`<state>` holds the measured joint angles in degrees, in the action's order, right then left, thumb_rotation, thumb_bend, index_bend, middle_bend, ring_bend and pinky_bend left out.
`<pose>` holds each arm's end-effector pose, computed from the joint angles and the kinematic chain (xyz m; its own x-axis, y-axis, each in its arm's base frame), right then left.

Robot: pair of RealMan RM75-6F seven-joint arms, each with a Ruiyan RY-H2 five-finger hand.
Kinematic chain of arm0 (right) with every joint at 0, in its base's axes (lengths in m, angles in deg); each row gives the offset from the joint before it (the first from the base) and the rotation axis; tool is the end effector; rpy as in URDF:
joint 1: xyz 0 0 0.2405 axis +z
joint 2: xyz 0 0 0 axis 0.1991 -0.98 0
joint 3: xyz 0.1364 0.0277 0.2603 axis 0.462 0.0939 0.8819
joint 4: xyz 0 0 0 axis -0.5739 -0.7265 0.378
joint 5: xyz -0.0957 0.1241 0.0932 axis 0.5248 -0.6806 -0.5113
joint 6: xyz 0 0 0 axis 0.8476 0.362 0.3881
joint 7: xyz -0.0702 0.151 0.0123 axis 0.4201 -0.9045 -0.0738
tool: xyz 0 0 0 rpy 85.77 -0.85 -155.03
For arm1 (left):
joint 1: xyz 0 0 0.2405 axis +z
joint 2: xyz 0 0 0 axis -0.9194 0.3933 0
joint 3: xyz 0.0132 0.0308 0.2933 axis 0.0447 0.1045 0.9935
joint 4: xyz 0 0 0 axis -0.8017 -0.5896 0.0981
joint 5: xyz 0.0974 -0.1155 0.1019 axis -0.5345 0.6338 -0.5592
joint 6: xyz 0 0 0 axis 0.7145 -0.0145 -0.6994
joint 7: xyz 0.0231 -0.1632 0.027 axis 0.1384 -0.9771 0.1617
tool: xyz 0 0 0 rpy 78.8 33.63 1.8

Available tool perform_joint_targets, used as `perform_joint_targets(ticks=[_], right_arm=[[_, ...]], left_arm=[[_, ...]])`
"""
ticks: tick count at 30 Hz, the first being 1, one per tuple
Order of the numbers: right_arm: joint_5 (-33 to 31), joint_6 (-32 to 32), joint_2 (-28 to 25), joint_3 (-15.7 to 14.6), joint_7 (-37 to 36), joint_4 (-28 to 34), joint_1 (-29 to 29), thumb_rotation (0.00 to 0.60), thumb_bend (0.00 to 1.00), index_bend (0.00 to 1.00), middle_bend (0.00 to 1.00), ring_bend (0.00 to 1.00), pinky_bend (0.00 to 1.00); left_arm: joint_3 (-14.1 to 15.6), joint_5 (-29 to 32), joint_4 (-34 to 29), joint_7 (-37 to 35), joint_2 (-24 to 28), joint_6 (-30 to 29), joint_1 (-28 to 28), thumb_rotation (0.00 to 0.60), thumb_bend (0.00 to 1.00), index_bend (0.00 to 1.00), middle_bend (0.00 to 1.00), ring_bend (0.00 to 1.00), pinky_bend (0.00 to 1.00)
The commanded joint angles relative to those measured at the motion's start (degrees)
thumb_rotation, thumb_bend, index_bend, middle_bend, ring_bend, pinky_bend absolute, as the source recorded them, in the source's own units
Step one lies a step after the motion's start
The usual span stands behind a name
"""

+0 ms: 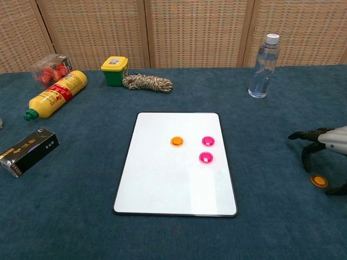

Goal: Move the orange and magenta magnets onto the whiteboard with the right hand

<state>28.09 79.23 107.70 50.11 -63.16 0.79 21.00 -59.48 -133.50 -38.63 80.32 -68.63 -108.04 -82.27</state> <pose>-0.3062 -0.3267 0.0347 0.6026 -0.4244 0.6759 -0.7959 -0.3823 0.4695 -0.3082 0.2454 0.1593 0.3850 0.2578 0.8862 0.9226 -0.1319 -0.3624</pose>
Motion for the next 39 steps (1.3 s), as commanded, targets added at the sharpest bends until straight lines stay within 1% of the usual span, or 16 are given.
perform_joint_targets(ticks=[1,6,11,17,21,24,28,29,34,39], right_arm=[[0.01,-0.18,0.22,0.06,0.01,-0.34,-0.07,0.600,0.30,0.49,0.00,0.00,0.00],[0.10,-0.36,0.54,0.24,-0.47,-1.00,-0.24,0.600,0.31,0.50,0.00,0.00,0.00],[1.06,0.69,0.81,0.32,-1.29,-1.47,-0.67,0.600,0.36,0.56,0.00,0.00,0.00],[1.31,0.49,0.78,0.49,-2.12,-1.54,-0.71,0.600,0.36,0.56,0.00,0.00,0.00],[1.26,0.25,0.21,1.22,-3.20,-0.29,-0.28,0.600,0.36,0.56,0.00,0.00,0.00],[1.22,0.00,-0.50,2.70,-2.82,1.75,0.99,0.600,0.36,0.56,0.00,0.00,0.00],[-0.79,-2.36,-0.46,6.09,0.04,4.98,4.33,0.600,0.36,0.56,0.00,0.00,0.00],[-2.31,-3.77,-0.17,7.38,1.02,5.96,5.60,0.600,0.36,0.56,0.00,0.00,0.00],[-10.19,-9.60,2.17,11.92,5.18,8.54,10.78,0.600,0.36,0.56,0.00,0.00,0.00],[-19.25,-12.32,6.05,14.42,12.45,9.08,16.28,0.600,0.36,0.56,0.00,0.00,0.00]], left_arm=[[0.00,0.02,-0.02,-0.01,0.02,0.00,0.00,0.600,0.00,0.00,0.00,0.00,0.00],[0.03,0.07,-0.04,-0.02,0.04,0.03,0.03,0.600,0.00,0.00,0.00,0.00,0.00],[0.00,0.15,-0.12,0.07,0.07,0.08,0.00,0.600,0.00,0.00,0.00,0.00,0.00],[-0.01,0.19,-0.14,0.14,0.02,0.03,0.02,0.600,0.00,0.00,0.00,0.00,0.00],[-0.01,0.22,-0.17,0.26,0.01,0.07,0.01,0.600,0.00,0.00,0.00,0.00,0.00],[0.02,0.19,-0.21,0.33,0.00,0.11,-0.02,0.600,0.00,0.00,0.00,0.00,0.00],[0.00,0.17,-0.26,0.54,-0.09,0.18,-0.09,0.600,0.00,0.00,0.00,0.00,0.00],[0.00,0.21,-0.28,0.56,-0.08,0.21,-0.10,0.600,0.00,0.00,0.00,0.00,0.00],[0.02,0.47,-0.28,0.33,0.05,0.54,-0.16,0.600,0.00,0.00,0.00,0.00,0.00],[0.02,0.80,-0.28,-0.37,0.35,0.96,-0.23,0.600,0.00,0.00,0.00,0.00,0.00]])
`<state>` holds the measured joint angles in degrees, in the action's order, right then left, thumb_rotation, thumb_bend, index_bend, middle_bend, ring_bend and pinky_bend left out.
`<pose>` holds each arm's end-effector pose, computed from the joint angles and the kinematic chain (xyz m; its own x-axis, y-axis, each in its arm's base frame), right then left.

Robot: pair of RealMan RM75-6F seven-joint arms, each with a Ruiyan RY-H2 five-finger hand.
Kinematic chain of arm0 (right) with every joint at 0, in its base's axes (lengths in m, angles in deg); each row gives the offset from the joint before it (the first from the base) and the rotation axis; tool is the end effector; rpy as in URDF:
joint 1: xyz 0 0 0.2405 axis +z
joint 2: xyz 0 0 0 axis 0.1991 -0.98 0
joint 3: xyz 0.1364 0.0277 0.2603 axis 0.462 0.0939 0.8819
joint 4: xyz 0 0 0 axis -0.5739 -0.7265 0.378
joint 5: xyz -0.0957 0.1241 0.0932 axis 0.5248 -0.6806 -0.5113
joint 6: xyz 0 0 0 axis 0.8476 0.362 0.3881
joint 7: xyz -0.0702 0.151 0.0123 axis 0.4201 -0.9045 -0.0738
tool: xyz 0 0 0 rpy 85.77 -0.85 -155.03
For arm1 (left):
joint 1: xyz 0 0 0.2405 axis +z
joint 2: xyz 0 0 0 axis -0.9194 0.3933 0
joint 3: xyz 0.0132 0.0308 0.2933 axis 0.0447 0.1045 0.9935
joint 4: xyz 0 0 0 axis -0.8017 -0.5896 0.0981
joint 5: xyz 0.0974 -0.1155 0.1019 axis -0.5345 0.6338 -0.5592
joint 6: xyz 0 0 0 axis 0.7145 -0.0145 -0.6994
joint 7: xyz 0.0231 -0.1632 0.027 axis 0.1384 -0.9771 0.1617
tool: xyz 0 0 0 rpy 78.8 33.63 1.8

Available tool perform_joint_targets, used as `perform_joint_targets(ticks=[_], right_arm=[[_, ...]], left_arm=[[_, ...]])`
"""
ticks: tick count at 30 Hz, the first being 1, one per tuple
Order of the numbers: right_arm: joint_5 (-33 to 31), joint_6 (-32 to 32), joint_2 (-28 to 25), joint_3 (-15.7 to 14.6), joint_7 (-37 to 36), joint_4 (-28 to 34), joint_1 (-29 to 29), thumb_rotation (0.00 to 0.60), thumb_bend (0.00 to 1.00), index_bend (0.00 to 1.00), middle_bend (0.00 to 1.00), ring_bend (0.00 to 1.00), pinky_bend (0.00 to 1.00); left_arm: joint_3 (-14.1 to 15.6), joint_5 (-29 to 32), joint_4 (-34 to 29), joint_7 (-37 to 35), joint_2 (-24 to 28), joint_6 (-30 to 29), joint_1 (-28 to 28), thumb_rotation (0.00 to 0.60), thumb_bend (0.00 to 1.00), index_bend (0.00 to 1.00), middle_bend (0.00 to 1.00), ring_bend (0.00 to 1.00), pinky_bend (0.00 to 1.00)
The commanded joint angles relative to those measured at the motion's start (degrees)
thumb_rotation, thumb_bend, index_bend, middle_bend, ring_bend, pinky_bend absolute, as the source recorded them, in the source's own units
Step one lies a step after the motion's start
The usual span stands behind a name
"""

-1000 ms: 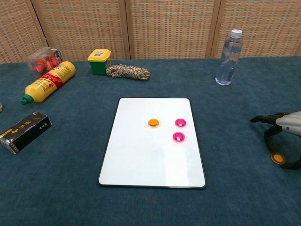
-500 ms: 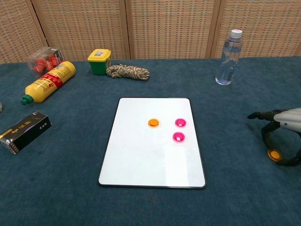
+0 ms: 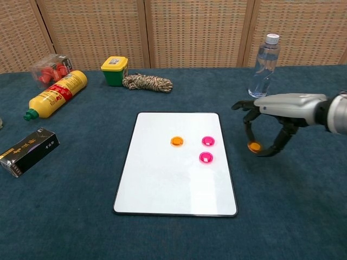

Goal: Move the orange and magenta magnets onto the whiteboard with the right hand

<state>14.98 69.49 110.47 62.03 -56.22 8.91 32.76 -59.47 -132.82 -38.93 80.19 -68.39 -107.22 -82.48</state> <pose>-0.1904 -0.3879 0.0090 0.4973 -0.4276 0.7548 -0.8455 -0.4340 0.3111 -0.3092 0.2459 0.1587 0.3793 0.2715 0.8845 0.9252 -0.1234 -0.3589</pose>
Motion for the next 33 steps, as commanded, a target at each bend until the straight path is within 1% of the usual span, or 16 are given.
perform_joint_targets(ticks=[1,4,7,11,18,23,33], right_arm=[[-7.82,-2.68,4.12,2.71,7.00,0.72,5.54,0.600,0.36,0.56,0.00,0.00,0.00],[-13.36,-2.23,6.72,2.85,11.78,-0.40,8.52,0.600,0.37,0.56,0.00,0.00,0.00],[-18.25,-1.67,9.00,2.73,15.43,-1.62,11.08,0.600,0.39,0.56,0.00,0.00,0.00],[-24.49,0.30,11.21,2.54,19.92,-2.13,14.27,0.600,0.39,0.56,0.00,0.00,0.00],[-31.92,2.98,14.43,1.57,25.03,-3.40,17.98,0.600,0.39,0.56,0.00,0.00,0.00],[-35.14,4.24,16.81,1.37,26.60,-5.30,19.72,0.600,0.39,0.56,0.00,0.00,0.00],[-38.16,5.15,18.67,1.08,28.14,-7.20,21.51,0.600,0.39,0.56,0.00,0.00,0.00]], left_arm=[[0.01,0.19,0.02,-0.40,0.18,0.23,-0.03,0.600,0.00,0.00,0.00,0.00,0.00],[0.04,0.23,0.03,-0.87,0.37,0.35,-0.02,0.600,0.00,0.00,0.00,0.00,0.00],[0.10,0.20,0.09,-1.28,0.51,0.33,0.06,0.600,0.00,0.00,0.00,0.00,0.00],[0.20,0.06,0.11,-1.56,0.64,0.42,0.07,0.600,0.00,0.00,0.00,0.00,0.00],[0.18,-0.12,0.03,-1.60,0.65,0.48,-0.04,0.600,0.00,0.00,0.00,0.00,0.00],[0.17,-0.17,0.02,-1.72,0.65,0.57,-0.11,0.600,0.00,0.00,0.00,0.00,0.00],[0.22,-0.29,0.01,-2.02,0.73,0.60,-0.13,0.600,0.00,0.00,0.00,0.00,0.00]])
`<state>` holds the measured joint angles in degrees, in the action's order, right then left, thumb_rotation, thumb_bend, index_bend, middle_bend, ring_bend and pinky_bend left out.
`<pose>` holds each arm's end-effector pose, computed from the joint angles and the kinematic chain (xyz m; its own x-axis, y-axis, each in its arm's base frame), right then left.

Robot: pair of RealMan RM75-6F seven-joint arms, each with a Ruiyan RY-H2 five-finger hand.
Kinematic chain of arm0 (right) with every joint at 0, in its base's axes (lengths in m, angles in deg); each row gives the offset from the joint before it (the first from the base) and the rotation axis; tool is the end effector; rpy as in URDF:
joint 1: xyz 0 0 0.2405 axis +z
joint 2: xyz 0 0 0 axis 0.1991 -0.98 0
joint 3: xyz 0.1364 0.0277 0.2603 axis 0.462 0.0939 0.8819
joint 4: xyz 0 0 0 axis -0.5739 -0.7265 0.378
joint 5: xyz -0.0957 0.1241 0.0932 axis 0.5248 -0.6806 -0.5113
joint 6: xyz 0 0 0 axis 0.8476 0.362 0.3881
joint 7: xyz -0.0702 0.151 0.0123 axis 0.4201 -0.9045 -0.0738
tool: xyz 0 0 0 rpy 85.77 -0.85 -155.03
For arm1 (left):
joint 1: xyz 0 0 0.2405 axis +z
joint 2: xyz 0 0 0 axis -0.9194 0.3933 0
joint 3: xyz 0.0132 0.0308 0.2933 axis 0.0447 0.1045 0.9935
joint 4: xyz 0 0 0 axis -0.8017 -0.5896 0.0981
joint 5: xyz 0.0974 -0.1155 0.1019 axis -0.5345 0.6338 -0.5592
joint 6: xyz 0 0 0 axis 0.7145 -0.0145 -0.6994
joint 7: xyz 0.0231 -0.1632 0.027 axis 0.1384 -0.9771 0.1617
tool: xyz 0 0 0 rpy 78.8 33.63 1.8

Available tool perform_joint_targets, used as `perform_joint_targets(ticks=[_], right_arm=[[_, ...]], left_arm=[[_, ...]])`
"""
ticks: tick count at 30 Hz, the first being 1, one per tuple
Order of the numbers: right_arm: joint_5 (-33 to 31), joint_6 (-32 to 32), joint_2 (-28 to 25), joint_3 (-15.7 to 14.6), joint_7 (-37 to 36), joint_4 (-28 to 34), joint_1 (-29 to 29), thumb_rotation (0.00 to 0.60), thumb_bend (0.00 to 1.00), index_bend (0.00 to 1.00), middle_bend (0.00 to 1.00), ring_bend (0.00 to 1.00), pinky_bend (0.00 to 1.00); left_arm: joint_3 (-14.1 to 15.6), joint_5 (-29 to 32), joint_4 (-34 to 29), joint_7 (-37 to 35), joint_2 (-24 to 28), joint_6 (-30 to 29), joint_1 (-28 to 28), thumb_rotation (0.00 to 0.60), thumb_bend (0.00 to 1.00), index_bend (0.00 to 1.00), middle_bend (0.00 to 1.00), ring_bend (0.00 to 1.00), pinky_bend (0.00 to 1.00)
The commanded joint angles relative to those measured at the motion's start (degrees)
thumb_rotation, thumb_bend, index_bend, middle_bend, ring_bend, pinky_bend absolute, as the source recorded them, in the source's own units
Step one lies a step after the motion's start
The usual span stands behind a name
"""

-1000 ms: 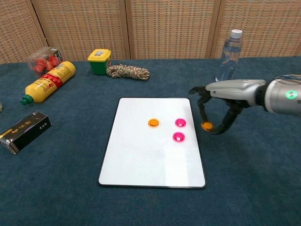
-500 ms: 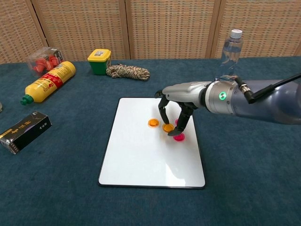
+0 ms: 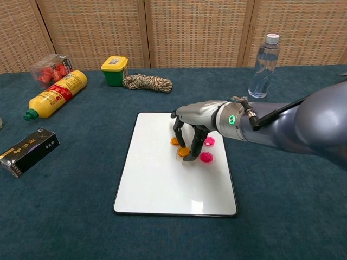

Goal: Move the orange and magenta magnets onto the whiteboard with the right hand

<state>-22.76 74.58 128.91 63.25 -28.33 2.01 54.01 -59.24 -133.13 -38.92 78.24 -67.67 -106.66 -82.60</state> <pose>-0.0750 -0.4176 -0.0942 0.5650 -0.4379 0.6993 -0.8149 -0.4288 0.3899 -0.3100 0.2454 0.1611 0.3614 0.2846 0.8879 0.9324 -0.1194 -0.3412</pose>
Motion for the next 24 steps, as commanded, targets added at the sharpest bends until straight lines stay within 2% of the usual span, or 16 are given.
perform_joint_targets(ticks=[1,10,16,24], right_arm=[[-0.53,0.03,0.30,-0.22,0.35,-0.39,0.36,0.600,0.39,0.56,0.00,0.00,0.00],[-1.77,-0.31,1.27,0.21,0.37,-1.31,1.36,0.600,0.39,0.56,0.00,0.00,0.00],[-1.52,0.16,1.97,0.07,0.56,-1.69,1.75,0.600,0.31,0.44,0.00,0.00,0.00],[-0.90,0.80,1.57,0.25,0.15,-0.82,1.65,0.600,0.31,0.43,0.00,0.00,0.00]], left_arm=[[-0.03,0.05,-0.01,-0.10,0.03,0.08,-0.04,0.600,0.00,0.00,0.00,0.00,0.00],[-0.04,-0.02,-0.12,-0.34,0.08,0.06,-0.06,0.600,0.00,0.00,0.00,0.00,0.00],[-0.02,-0.12,-0.07,-0.80,0.21,0.12,-0.09,0.600,0.00,0.00,0.00,0.00,0.00],[0.01,-0.24,-0.08,-1.10,0.32,0.20,-0.14,0.600,0.00,0.00,0.00,0.00,0.00]])
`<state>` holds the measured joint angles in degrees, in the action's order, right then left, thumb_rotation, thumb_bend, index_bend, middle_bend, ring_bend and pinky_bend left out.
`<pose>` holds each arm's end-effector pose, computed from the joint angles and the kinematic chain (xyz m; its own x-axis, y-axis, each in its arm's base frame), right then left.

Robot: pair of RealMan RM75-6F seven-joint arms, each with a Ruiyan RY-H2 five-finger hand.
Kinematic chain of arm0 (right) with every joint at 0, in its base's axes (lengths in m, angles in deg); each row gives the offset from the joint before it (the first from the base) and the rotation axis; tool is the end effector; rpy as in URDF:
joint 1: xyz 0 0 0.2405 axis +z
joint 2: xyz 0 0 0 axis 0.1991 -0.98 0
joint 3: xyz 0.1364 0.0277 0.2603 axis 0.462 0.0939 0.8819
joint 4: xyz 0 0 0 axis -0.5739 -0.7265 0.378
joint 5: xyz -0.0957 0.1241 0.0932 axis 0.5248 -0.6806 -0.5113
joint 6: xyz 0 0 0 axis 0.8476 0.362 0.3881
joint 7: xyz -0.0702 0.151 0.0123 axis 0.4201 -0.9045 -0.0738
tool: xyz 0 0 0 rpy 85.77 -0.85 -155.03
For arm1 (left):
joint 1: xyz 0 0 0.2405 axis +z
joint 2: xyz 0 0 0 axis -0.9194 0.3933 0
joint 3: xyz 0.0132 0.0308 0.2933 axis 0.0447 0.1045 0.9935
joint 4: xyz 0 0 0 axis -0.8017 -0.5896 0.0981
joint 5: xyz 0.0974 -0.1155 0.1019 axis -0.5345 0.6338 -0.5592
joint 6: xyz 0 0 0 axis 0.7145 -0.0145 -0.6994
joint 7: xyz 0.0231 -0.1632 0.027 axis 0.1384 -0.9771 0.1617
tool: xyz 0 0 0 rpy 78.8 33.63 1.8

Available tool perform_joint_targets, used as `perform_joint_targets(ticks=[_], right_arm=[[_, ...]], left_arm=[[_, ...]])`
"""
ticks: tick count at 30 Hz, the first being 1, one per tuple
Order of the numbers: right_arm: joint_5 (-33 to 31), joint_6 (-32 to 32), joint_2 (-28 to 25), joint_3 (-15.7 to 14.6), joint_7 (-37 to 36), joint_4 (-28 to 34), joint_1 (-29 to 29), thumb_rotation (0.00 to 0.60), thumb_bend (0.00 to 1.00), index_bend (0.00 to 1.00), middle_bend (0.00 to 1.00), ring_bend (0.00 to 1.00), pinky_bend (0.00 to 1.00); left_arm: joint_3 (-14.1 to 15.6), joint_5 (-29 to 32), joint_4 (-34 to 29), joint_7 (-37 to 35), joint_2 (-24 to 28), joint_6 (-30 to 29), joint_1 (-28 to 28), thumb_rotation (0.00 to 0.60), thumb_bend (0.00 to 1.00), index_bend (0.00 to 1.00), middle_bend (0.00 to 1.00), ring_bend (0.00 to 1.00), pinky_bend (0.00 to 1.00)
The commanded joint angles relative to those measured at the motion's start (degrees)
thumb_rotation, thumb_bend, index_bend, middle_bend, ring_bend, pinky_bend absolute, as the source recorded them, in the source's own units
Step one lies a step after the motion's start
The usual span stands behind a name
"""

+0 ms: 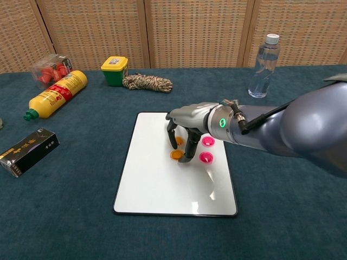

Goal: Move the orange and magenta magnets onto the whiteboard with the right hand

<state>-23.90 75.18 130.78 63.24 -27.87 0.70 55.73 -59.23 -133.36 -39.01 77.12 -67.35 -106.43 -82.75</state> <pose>-0.0638 -0.4166 -0.1038 0.5695 -0.4328 0.6988 -0.8105 -0.4374 0.3897 -0.3092 0.2459 0.1621 0.3488 0.2889 0.8916 0.9371 -0.1197 -0.3278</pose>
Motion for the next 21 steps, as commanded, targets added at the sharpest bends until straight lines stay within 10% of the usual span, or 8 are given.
perform_joint_targets(ticks=[1,11,21], right_arm=[[0.39,0.33,-0.60,0.49,-0.54,0.89,-0.13,0.600,0.31,0.43,0.00,0.00,0.00],[6.88,4.24,-11.30,2.69,-4.96,11.98,-3.47,0.600,0.31,0.43,0.00,0.00,0.00],[34.84,16.02,-25.77,-2.47,-28.56,12.45,-20.67,0.600,0.05,0.13,0.00,0.00,0.00]], left_arm=[[0.02,-0.01,0.02,0.01,-0.02,-0.04,0.03,0.600,0.00,0.00,0.00,0.00,0.00],[-0.02,0.05,0.04,0.09,-0.06,-0.06,0.00,0.600,0.00,0.00,0.00,0.00,0.00],[-0.04,-1.01,0.55,0.17,-0.56,-1.49,0.40,0.600,0.00,0.00,0.00,0.00,0.00]])
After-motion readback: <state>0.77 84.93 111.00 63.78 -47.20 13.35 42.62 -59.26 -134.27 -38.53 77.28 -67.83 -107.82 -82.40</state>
